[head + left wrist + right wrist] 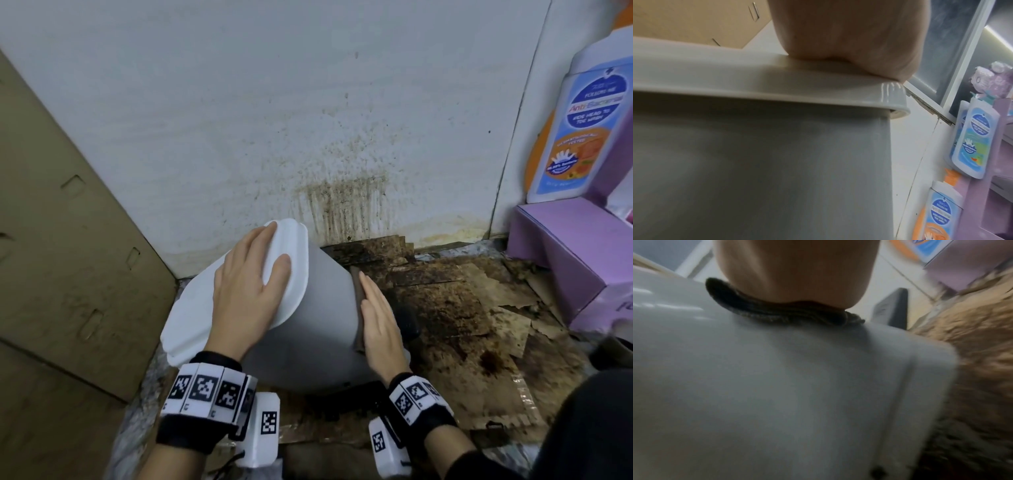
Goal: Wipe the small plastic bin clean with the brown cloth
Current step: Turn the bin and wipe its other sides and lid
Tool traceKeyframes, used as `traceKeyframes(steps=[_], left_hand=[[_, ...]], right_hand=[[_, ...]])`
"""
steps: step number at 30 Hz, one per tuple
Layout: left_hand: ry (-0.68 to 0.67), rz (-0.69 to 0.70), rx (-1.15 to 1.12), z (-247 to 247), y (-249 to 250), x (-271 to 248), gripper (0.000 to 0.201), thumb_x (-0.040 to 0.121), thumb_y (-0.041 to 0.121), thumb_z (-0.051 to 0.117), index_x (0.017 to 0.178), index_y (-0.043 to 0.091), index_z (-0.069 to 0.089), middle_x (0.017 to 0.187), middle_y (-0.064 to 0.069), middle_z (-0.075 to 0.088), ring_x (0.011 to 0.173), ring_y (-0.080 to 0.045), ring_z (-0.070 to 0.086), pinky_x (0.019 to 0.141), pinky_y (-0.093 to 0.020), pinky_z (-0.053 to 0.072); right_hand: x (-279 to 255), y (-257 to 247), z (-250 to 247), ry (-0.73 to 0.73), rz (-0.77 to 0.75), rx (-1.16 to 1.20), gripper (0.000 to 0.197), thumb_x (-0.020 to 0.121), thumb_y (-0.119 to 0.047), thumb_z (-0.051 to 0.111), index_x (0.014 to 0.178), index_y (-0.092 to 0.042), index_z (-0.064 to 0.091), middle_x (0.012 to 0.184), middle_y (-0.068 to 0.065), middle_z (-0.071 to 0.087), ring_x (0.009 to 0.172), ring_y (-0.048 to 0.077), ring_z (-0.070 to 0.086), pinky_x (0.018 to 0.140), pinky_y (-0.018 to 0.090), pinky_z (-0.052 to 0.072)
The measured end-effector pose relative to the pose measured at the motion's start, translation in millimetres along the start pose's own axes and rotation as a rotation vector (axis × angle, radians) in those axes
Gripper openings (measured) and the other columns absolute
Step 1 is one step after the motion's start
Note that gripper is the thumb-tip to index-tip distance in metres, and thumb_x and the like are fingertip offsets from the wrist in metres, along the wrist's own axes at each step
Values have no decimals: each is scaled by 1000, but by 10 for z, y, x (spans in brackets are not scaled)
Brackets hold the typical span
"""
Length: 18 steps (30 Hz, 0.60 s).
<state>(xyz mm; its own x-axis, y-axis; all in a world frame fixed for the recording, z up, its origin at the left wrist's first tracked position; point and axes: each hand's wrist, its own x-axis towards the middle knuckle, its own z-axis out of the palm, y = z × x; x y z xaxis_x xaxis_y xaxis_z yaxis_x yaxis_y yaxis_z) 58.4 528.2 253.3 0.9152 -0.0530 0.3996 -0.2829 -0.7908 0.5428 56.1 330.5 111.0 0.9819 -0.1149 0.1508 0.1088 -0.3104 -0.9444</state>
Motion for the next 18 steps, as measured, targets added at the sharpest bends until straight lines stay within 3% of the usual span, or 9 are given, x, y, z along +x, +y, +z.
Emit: traceKeyframes(steps=[4,10,14,16,18], left_hand=[[5,3,-9,-9,-3,-11,58,97,53,34,152,38,39,156,17,39,142,-9,34,117,-45,28],[19,-4,35,51,60,20,59,96,51,34,152,37,39,153,14,42,140,-12,37,114,-41,28],[23,0,63,92,98,21,58,96,49,35,153,36,39,153,14,41,139,-13,36,112,-39,26],[16,-1,72,115,122,23,59,95,50,35,153,36,39,153,13,41,140,-12,36,112,-38,25],[8,5,77,126,143,20,60,95,51,34,153,36,39,153,13,41,140,-12,35,112,-38,25]], right_hand=[[-55,139,-14,39,104,-23,57,104,-38,20,160,-35,31,166,-18,27,153,-1,18,129,39,15],[36,-66,-48,16,230,-14,53,110,-19,23,160,-31,30,167,-11,27,153,3,16,125,27,9],[70,-294,38,36,158,11,58,103,-30,19,160,-34,29,167,-11,27,143,-8,16,127,29,10],[89,-577,78,-9,91,58,57,105,-31,19,161,-35,27,167,-15,25,148,-6,15,128,33,12],[102,-895,98,-78,-3,114,52,111,-24,20,162,-35,25,167,-19,23,152,-4,12,127,29,12]])
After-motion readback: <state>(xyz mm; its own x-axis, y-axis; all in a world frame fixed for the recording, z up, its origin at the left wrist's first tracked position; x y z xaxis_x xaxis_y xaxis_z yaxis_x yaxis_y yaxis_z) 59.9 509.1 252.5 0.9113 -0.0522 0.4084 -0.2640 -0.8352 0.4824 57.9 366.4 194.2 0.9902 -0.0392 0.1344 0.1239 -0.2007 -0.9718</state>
